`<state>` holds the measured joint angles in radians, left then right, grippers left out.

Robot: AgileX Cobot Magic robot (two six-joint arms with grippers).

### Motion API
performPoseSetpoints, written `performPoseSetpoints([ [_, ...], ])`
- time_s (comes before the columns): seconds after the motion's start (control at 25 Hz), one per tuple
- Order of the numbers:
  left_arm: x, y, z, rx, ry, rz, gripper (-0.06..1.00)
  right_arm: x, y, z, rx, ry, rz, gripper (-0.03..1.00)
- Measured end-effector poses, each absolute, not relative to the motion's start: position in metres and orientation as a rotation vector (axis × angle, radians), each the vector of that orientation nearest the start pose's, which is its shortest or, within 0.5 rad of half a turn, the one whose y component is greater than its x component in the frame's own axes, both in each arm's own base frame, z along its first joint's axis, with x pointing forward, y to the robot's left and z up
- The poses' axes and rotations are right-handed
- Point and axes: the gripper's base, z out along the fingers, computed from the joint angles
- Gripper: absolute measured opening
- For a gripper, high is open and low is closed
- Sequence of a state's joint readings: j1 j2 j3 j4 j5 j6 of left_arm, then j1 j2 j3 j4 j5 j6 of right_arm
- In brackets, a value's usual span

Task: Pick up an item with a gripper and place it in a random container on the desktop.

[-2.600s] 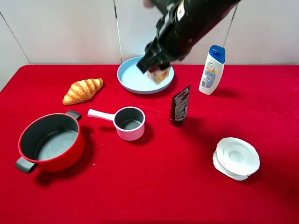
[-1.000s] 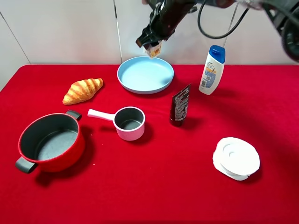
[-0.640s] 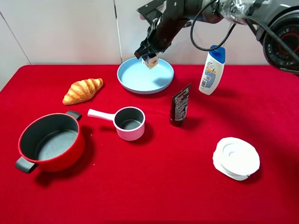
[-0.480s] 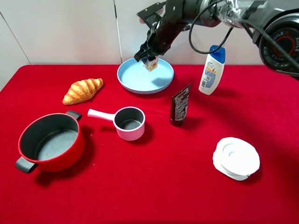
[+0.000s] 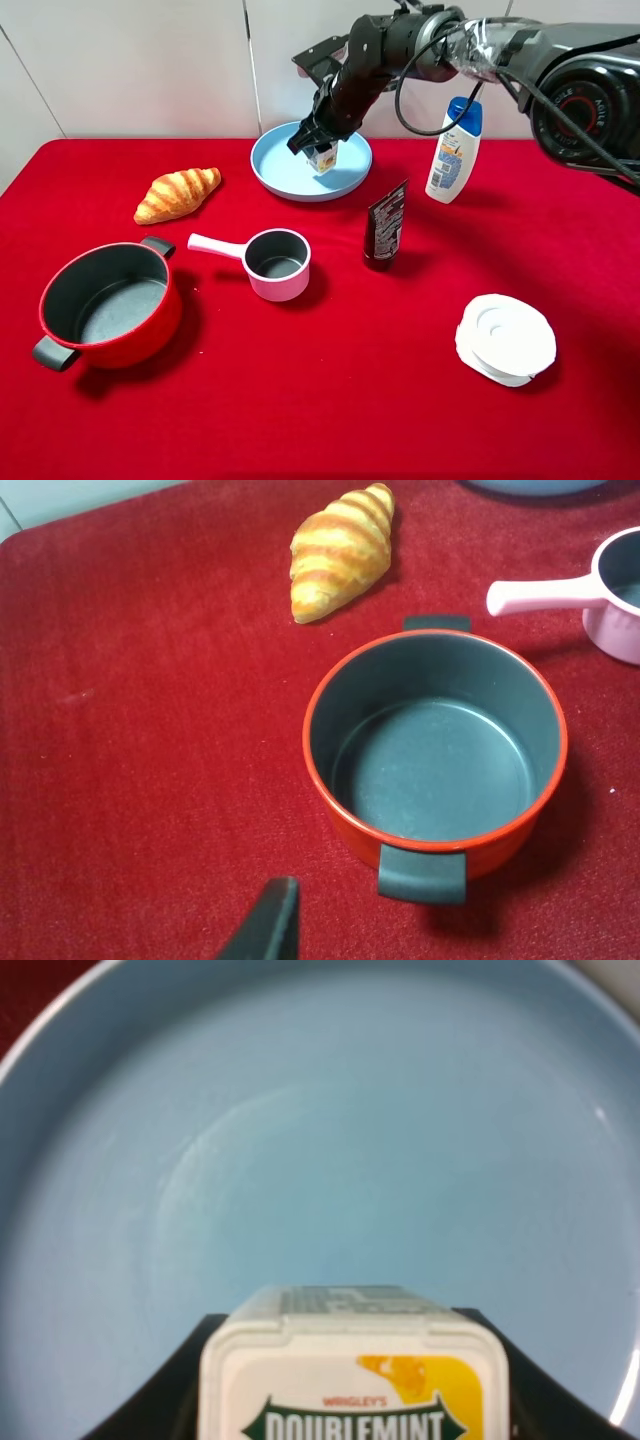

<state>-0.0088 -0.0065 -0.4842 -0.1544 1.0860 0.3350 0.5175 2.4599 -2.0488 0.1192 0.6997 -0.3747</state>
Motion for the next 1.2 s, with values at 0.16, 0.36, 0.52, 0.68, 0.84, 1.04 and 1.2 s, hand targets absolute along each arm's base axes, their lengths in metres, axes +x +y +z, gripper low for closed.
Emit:
performPoseSetpoints([
  [0.16,-0.0058,-0.0123,0.2716,0.362,2.037,0.014,0.99,0.4621,0.2714,0.1244,-1.042,2.400,0.188,0.34],
  [0.36,-0.0058,-0.0123,0.2716,0.362,2.037,0.014,0.99,0.4621,0.2714,0.1212,-1.043,2.406,0.188,0.34],
  [0.52,-0.0058,-0.0123,0.2716,0.362,2.037,0.014,0.99,0.4621,0.2715,0.1213,-1.043,2.405,0.188,0.34],
  [0.68,-0.0058,-0.0123,0.2716,0.362,2.037,0.014,0.99,0.4624,0.2716,0.1214,-1.041,2.403,0.188,0.34],
  [0.84,-0.0058,-0.0123,0.2716,0.362,2.037,0.014,0.99,0.4624,0.2716,0.1214,-1.041,2.403,0.188,0.34],
  [1.04,-0.0058,-0.0123,0.2716,0.362,2.037,0.014,0.99,0.4625,0.2716,0.1215,-1.041,2.402,0.188,0.34],
  [1.2,-0.0058,-0.0123,0.2716,0.362,2.037,0.014,0.99,0.4625,0.2716,0.1215,-1.041,2.401,0.188,0.34],
])
